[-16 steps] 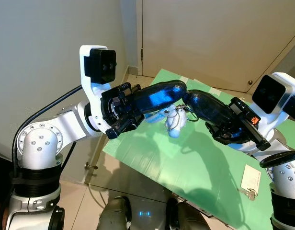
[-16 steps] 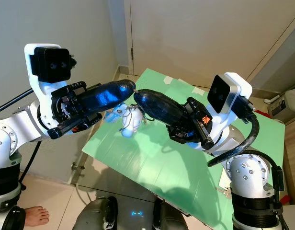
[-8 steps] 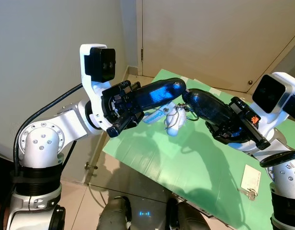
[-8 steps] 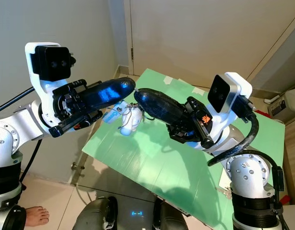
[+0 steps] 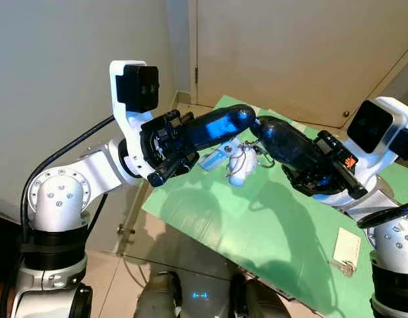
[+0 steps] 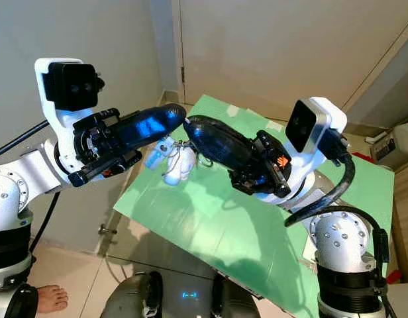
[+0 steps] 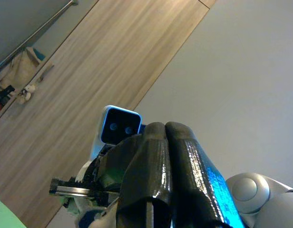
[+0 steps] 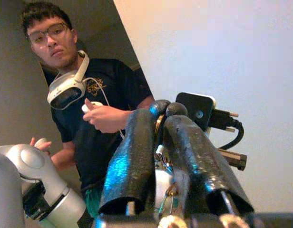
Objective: Hang keys on a hook
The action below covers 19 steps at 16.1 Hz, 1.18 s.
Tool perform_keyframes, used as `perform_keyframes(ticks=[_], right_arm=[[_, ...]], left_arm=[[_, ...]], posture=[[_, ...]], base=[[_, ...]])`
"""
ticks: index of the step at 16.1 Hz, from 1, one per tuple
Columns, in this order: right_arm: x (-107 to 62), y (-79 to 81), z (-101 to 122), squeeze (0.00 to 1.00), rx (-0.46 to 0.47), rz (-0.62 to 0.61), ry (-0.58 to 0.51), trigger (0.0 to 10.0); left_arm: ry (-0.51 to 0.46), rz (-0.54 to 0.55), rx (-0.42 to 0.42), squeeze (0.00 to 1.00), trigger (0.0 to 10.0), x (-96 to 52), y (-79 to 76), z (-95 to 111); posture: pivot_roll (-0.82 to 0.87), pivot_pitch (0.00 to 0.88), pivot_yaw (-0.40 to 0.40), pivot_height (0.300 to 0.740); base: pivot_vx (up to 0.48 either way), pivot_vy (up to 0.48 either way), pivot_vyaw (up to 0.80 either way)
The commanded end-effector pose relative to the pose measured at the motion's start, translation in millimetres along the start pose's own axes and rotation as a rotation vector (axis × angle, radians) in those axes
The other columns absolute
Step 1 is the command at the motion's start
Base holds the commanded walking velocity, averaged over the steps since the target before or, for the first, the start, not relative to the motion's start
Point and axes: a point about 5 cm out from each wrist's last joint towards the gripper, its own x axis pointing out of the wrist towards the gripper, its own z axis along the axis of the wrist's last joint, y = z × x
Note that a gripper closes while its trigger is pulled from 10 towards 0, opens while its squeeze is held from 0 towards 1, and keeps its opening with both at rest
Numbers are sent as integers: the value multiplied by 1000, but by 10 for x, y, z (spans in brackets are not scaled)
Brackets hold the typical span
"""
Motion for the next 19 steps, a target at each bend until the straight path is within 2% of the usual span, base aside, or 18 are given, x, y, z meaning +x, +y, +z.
perform_keyframes(ticks=[1,4,7,8,9,10,11,12,13,14,15,16,17,19], right_arm=[[-7,28,59,1000,-24,8,-20,10000],[-69,-11,39,1000,-37,-43,-6,10000],[-158,-162,56,1000,-90,-188,-17,10000],[-238,-293,88,616,-125,-320,-51,10000],[-296,-393,91,0,-144,-425,-69,10000],[-394,-544,75,0,-162,-590,-101,10000],[-483,-668,44,0,-175,-739,-127,10000],[-670,-823,-196,0,-192,-998,-23,10000],[-758,-855,-309,0,-177,-1094,-1,10000],[-854,-867,-441,0,-150,-1192,15,10000],[-899,-869,-509,0,-132,-1240,15,10000],[-959,-852,-631,0,-122,-1305,40,10000],[-953,-825,-705,0,-132,-1320,57,10000],[-874,-785,-763,0,-144,-1315,34,10000]], left_arm=[[-8,-17,14,0,0,12,-24,37],[-17,21,32,0,0,-24,10,63],[-62,90,72,0,0,-82,76,169],[-136,119,98,0,0,-102,98,287],[-206,128,114,0,0,-92,106,376],[-299,130,131,0,0,-67,108,474],[-345,123,148,0,0,-28,94,508],[-434,143,154,0,0,49,111,507],[-461,165,155,0,0,59,142,478],[-486,204,144,0,1882,45,197,421],[-492,225,143,0,7216,42,216,383],[-481,249,136,0,10000,46,238,289],[-464,273,141,0,10000,43,250,199],[-400,425,152,0,10000,-5,367,-35]], posture=[[83,196,11,740],[83,201,12,740],[84,203,13,740],[84,202,10,740],[85,202,10,740],[87,200,7,740],[86,198,9,740],[86,196,5,740],[86,190,4,740],[86,187,4,740],[86,187,4,740],[79,178,0,740],[74,174,1,740],[66,166,0,740]], base=[[0,0,0],[0,0,0],[0,0,0],[0,0,0],[0,0,0],[0,0,0],[0,0,0],[0,0,0],[0,0,0],[0,0,-800],[0,0,-800],[0,0,-800],[0,0,-800],[0,0,-800]])
